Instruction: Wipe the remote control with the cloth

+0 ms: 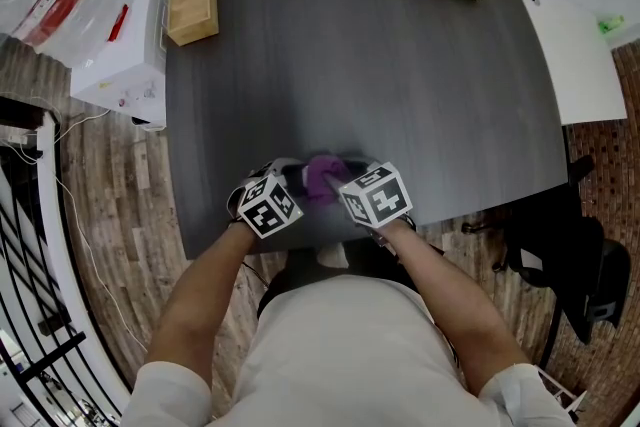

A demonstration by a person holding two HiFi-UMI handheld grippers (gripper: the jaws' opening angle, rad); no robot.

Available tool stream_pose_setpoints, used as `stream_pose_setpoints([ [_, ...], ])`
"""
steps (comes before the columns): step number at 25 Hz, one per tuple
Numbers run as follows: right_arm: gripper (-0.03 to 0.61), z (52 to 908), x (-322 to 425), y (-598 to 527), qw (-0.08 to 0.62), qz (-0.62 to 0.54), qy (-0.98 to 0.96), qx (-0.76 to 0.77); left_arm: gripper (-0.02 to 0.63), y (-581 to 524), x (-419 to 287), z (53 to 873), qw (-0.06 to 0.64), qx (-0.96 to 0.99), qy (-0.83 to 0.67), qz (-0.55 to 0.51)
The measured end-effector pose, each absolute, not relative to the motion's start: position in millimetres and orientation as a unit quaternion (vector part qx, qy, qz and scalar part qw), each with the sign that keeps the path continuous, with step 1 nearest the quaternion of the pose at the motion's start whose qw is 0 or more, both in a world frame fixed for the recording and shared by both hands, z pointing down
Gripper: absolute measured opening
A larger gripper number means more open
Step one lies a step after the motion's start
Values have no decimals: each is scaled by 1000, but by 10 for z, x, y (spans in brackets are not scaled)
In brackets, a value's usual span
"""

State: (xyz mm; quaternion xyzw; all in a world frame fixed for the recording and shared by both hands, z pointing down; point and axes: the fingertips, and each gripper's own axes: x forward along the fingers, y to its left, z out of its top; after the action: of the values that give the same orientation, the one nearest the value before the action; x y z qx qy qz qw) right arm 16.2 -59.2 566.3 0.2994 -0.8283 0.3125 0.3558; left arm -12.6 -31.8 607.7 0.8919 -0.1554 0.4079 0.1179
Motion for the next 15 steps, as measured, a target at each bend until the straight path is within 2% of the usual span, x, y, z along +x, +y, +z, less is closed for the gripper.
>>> stream_pose_setpoints([
  [7, 149, 5644, 371, -572, 354, 316, -822, 314, 222, -320, -122, 6075, 122, 890, -156, 410],
  [15, 149, 5652, 832, -618, 316, 380, -792, 359, 221, -318, -116, 6075, 126, 889, -155, 412],
])
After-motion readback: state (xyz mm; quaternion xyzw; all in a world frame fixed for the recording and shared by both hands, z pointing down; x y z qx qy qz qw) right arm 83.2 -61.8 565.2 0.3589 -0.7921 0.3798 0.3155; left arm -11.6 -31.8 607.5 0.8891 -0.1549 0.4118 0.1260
